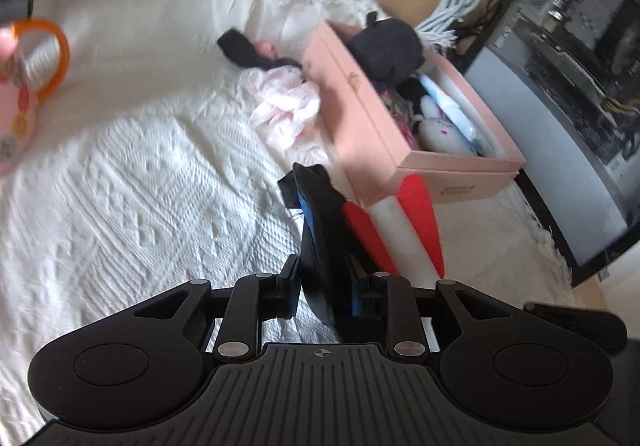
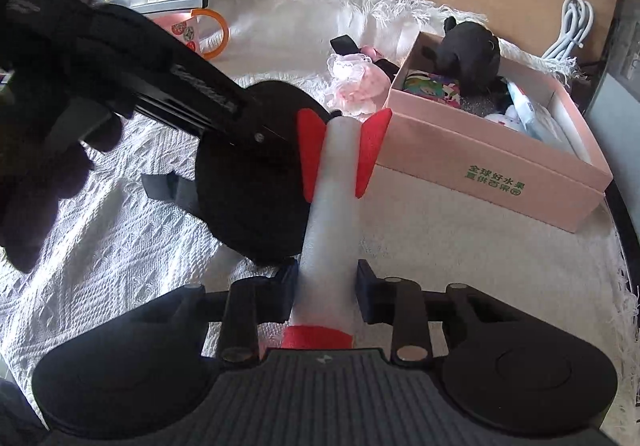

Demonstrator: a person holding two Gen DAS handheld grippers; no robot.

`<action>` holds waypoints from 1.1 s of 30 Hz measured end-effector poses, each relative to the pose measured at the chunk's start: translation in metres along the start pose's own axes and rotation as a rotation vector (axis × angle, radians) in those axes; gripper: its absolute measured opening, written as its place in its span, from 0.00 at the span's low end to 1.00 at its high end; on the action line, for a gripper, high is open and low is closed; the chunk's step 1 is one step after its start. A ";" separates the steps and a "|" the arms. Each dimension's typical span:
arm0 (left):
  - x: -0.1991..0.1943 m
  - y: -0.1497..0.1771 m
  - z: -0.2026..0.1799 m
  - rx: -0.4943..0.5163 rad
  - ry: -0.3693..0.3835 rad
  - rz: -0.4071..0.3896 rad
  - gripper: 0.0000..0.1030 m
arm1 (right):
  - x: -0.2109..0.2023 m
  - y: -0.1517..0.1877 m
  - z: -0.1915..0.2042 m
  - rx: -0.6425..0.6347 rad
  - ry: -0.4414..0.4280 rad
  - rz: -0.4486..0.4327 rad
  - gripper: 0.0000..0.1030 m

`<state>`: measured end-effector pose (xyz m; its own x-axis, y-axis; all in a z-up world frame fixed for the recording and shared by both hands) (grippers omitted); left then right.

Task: Organize soft objects
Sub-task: 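Lift the rocket toy and the eye mask off the blanket with both grippers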

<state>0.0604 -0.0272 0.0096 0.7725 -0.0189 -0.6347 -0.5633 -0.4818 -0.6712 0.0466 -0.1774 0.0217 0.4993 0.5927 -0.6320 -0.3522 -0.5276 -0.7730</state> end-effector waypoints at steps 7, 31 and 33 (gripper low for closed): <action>0.012 0.000 0.014 -0.140 0.051 0.016 0.28 | -0.003 0.004 -0.005 0.034 -0.006 -0.034 0.31; -0.013 0.015 0.022 -0.193 0.072 -0.075 0.26 | 0.009 -0.017 -0.037 0.213 -0.040 0.066 0.36; -0.017 0.017 0.022 -0.182 0.069 -0.080 0.26 | 0.011 -0.018 -0.033 0.193 -0.038 0.082 0.29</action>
Point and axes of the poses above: each gripper's, at about its wrist camera, not at the fingertips, and x roughly the way its jaws point, z to its left, y to its underside, the point moved 2 cm from there along x, roughly the way its jaws point, and after that the axes turned 11 degrees about -z, right-handed, at the moved point
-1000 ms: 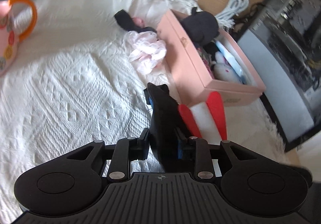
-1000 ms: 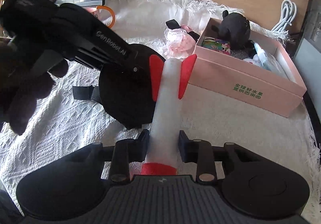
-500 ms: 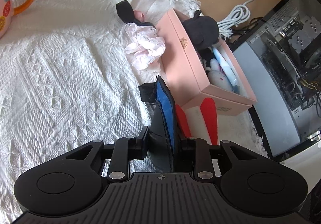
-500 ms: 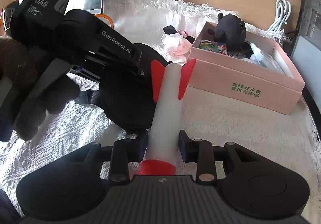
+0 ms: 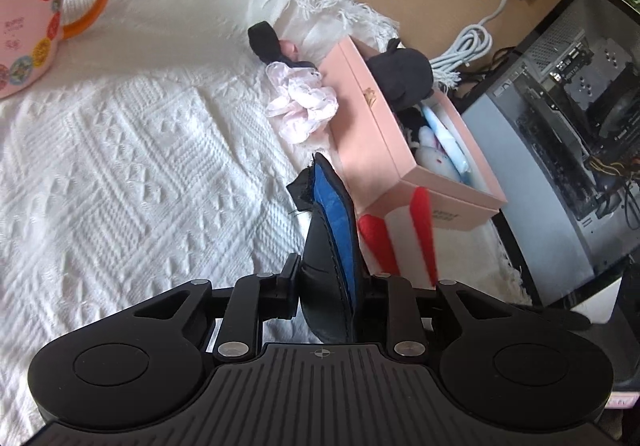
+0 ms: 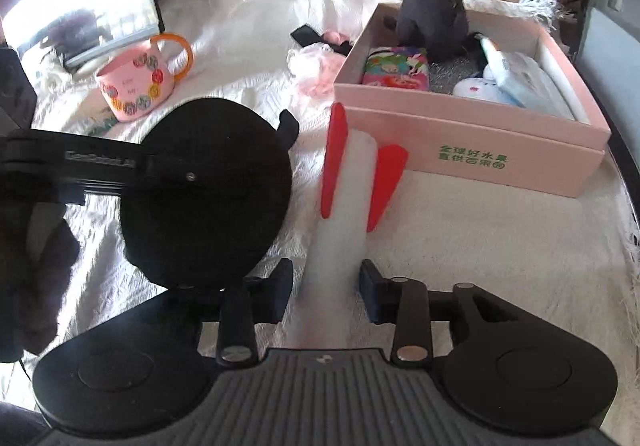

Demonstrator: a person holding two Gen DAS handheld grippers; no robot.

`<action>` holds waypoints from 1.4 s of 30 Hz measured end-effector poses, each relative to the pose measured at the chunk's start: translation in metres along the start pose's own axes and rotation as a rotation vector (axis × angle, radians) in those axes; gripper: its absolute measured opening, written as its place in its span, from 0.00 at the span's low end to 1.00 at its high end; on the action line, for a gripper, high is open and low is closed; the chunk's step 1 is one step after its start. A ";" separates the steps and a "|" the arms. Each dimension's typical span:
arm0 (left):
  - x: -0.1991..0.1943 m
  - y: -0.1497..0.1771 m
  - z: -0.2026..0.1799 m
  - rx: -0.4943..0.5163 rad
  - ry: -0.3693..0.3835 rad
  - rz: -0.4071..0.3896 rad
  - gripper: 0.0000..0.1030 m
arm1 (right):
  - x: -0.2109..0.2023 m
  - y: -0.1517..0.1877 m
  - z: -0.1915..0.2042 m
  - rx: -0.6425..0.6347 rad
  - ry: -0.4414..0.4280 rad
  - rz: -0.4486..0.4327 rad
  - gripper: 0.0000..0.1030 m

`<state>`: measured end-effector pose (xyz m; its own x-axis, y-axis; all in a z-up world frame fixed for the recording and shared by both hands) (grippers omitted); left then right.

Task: Organize soft objects
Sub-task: 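Lift the rocket toy and the eye mask off the blanket with both grippers, then lower the rocket toy into the box with the right while the left lowers the mask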

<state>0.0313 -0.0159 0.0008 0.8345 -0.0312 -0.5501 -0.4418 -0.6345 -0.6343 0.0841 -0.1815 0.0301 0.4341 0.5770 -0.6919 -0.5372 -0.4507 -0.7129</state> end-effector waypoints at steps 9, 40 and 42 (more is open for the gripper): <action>-0.036 0.015 -0.025 0.129 0.075 0.047 0.26 | -0.075 -0.002 0.005 -0.100 0.051 -0.010 0.27; 0.141 -0.094 -0.107 0.129 0.079 0.077 0.40 | -0.158 0.011 -0.048 0.079 0.356 -0.151 0.27; 0.129 -0.103 -0.108 0.142 0.059 0.019 0.40 | -0.153 0.004 -0.052 0.070 0.347 -0.151 0.27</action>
Point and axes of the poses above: each gripper's, at about its wrist camera, not at the fingertips, and x roughly the way its jaws point, z to its left, y to its underside, the point moved 2 cm from there along x, roughly the way its jaws point, and after that the axes turned 11 degrees about -z, right-handed, at the moved point
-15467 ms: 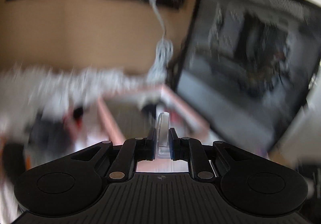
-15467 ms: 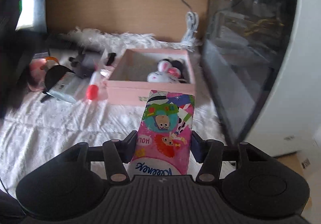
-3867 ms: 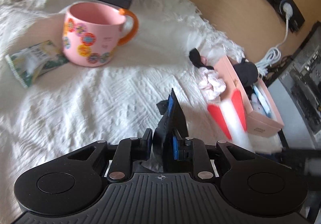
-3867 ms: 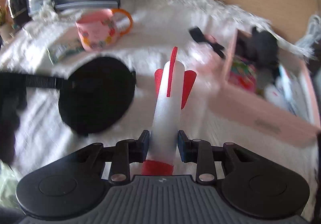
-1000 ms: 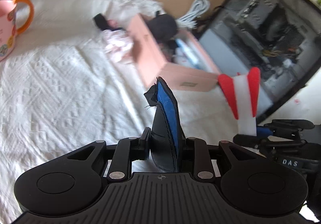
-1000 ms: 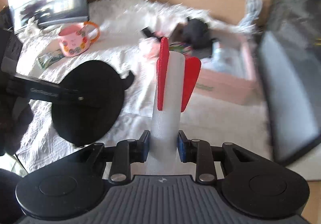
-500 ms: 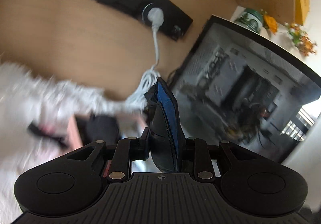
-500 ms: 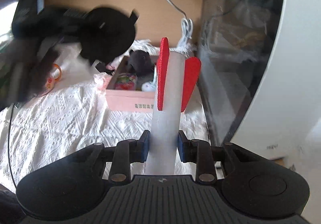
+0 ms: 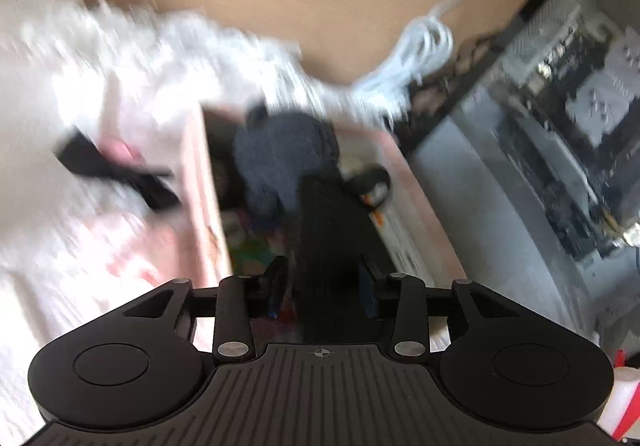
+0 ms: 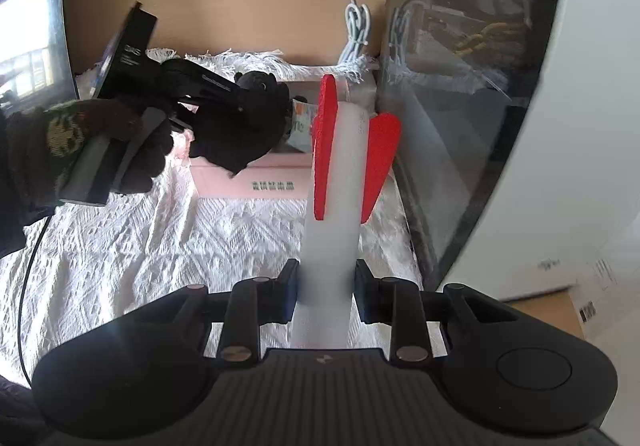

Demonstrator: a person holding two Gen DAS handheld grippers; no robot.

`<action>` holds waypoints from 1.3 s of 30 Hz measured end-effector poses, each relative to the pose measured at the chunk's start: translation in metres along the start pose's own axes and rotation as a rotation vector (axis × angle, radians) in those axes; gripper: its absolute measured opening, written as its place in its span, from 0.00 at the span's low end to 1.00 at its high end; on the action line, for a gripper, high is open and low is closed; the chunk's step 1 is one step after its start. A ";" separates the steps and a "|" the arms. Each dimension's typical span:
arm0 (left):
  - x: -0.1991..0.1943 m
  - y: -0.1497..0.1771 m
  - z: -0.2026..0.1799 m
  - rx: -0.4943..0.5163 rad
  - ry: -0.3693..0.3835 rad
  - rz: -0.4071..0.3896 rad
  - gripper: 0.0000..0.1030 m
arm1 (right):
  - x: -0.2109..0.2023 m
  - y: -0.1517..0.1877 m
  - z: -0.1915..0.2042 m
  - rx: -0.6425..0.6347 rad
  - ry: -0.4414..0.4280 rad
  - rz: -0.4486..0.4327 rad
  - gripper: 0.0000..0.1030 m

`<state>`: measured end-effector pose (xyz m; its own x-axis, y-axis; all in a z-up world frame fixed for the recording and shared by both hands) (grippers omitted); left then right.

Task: Organize soft objects
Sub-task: 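Lower the rocket toy into the box with the right while the left lowers the mask, then open the left gripper over the box while the right gripper grasps the black bow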

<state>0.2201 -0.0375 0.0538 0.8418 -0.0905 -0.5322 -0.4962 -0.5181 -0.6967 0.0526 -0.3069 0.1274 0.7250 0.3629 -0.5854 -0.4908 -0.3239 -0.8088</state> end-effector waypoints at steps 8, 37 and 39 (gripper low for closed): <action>-0.063 -0.036 0.006 -0.003 0.012 -0.178 0.40 | 0.043 -0.093 0.010 -0.069 -0.062 -0.150 0.27; -0.038 0.022 -0.014 0.079 0.018 -0.064 0.21 | 0.160 -0.118 -0.014 0.067 -0.093 -0.048 0.61; -0.044 0.016 -0.010 0.052 0.030 -0.087 0.22 | 0.153 -0.121 -0.009 0.043 -0.097 -0.066 0.60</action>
Point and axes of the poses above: each gripper's, at about its wrist camera, not at the fingertips, and x roughly the way its jaws point, z to its left, y to its underside, the point moved 2 cm from there along x, roughly the way its jaws point, and after that the axes turned 11 degrees about -z, right-handed, at the moved point
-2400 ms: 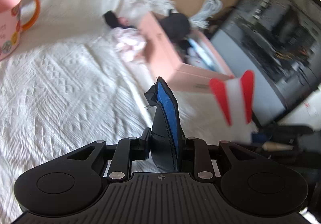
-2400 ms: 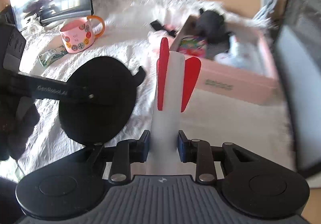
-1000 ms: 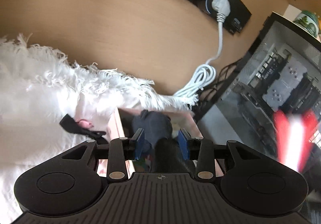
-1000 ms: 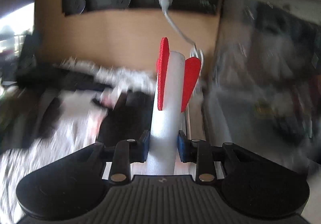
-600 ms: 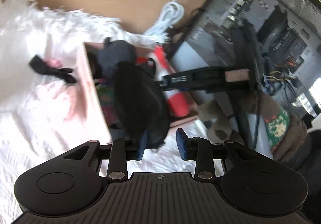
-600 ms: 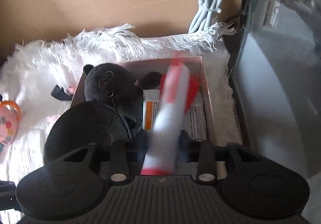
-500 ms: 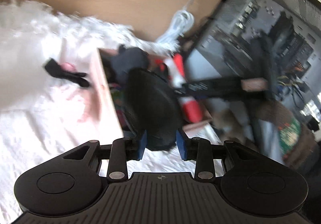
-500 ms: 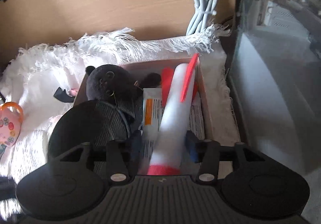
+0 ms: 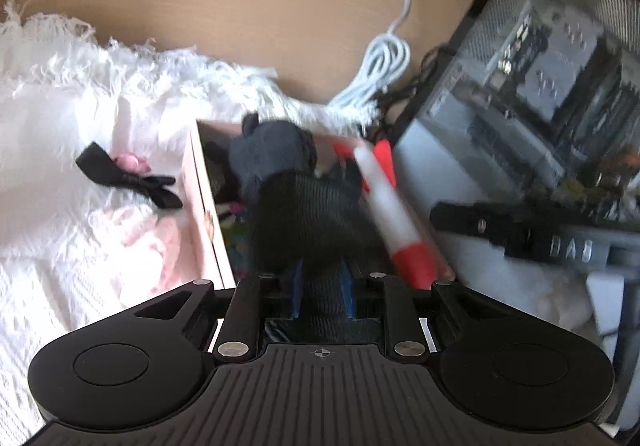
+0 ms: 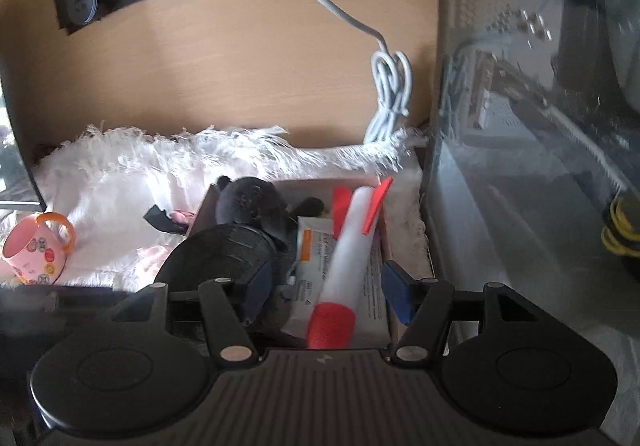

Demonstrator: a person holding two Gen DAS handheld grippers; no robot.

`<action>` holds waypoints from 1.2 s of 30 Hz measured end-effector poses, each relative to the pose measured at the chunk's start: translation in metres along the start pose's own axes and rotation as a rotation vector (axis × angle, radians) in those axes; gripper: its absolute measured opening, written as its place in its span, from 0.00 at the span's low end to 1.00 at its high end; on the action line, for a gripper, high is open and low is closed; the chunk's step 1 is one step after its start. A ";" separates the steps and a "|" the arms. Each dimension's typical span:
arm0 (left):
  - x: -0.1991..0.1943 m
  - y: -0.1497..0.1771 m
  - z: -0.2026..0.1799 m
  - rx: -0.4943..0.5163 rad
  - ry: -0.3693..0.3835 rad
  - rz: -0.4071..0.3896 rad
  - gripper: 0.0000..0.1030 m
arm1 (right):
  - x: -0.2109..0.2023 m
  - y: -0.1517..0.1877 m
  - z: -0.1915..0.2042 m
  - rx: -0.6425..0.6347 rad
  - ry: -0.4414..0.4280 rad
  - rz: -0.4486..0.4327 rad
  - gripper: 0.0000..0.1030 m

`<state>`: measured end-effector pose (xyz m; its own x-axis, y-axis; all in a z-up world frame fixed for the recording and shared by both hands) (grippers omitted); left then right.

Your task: Organize soft objects

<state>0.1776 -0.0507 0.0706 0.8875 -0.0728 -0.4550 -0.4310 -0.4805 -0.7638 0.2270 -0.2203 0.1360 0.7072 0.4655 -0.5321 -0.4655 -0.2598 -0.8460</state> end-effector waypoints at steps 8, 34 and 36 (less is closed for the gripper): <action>-0.088 -0.004 0.070 -0.128 -0.247 -0.127 0.22 | 0.010 -0.007 0.083 -0.205 -0.123 -0.017 0.60; -0.181 0.086 0.148 -0.313 -0.375 -0.025 0.22 | 0.159 -0.015 0.238 -0.517 -0.149 0.297 0.35; -0.172 0.086 0.145 -0.299 -0.362 -0.004 0.22 | 0.116 -0.016 0.239 -0.542 -0.199 0.224 0.35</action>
<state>-0.0357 0.0471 0.0163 0.7522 0.2138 -0.6233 -0.3143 -0.7149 -0.6246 0.1891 0.0403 0.0958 0.4869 0.4850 -0.7264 -0.2176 -0.7380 -0.6387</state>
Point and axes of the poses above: each gripper's, at about its wrist camera, not at the fingertips, and x roughly the way its jaws point, z to its left, y to its underside, the point moved 2 cm from there along x, roughly the way its jaws point, and after that the axes turned 11 degrees about -z, right-handed, at the moved point
